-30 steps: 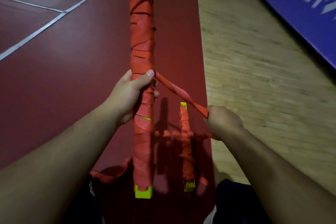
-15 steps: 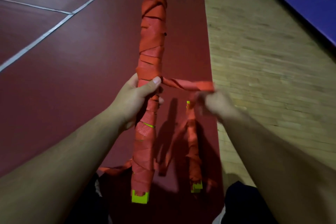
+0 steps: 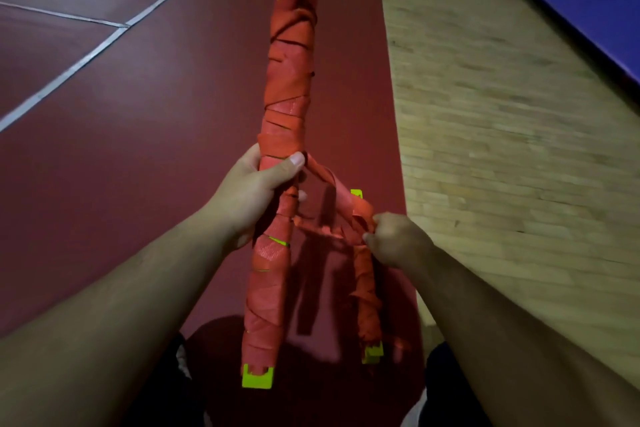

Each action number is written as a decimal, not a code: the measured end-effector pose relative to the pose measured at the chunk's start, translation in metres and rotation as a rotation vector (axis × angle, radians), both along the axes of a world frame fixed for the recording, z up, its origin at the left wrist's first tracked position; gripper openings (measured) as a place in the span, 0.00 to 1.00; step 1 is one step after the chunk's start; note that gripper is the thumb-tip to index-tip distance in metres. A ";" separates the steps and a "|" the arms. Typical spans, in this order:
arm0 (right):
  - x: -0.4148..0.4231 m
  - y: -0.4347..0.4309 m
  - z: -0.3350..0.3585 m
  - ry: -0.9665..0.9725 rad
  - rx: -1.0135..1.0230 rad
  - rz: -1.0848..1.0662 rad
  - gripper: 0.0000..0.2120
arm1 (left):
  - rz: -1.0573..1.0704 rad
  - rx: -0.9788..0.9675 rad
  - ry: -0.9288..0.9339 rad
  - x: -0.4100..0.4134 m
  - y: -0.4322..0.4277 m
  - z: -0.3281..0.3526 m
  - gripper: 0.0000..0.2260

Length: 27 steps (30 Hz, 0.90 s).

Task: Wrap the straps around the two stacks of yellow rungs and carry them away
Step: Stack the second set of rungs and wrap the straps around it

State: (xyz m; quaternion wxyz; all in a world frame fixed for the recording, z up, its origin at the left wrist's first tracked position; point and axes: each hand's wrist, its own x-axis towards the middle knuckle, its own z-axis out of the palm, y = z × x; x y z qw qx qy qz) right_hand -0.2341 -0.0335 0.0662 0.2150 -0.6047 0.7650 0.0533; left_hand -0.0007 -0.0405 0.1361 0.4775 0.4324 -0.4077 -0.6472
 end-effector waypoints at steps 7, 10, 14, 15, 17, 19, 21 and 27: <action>-0.011 0.025 0.015 -0.159 -0.003 0.171 0.25 | -0.022 0.036 -0.048 -0.002 0.007 0.001 0.06; 0.004 0.037 0.030 -0.693 -0.163 0.069 0.44 | -0.128 0.069 -0.042 -0.005 0.012 0.000 0.09; 0.023 0.038 0.033 -0.976 -0.335 0.000 0.22 | -0.272 0.077 -0.079 -0.002 0.014 0.004 0.13; 0.023 0.036 0.030 -0.962 -0.360 0.017 0.20 | -0.298 0.083 -0.079 -0.001 0.014 0.005 0.12; 0.023 0.032 0.025 -0.960 -0.362 0.031 0.20 | -0.333 0.093 -0.072 0.000 0.014 0.007 0.08; 0.024 0.028 0.021 -0.912 -0.376 0.027 0.20 | -0.365 0.101 -0.056 0.003 0.015 0.007 0.09; 0.025 0.023 0.017 -0.851 -0.428 0.035 0.13 | -0.421 0.108 -0.033 0.007 0.014 0.006 0.15; 0.020 0.020 0.036 -1.282 -0.112 -0.153 0.13 | -0.435 0.090 -0.039 0.016 0.007 0.007 0.29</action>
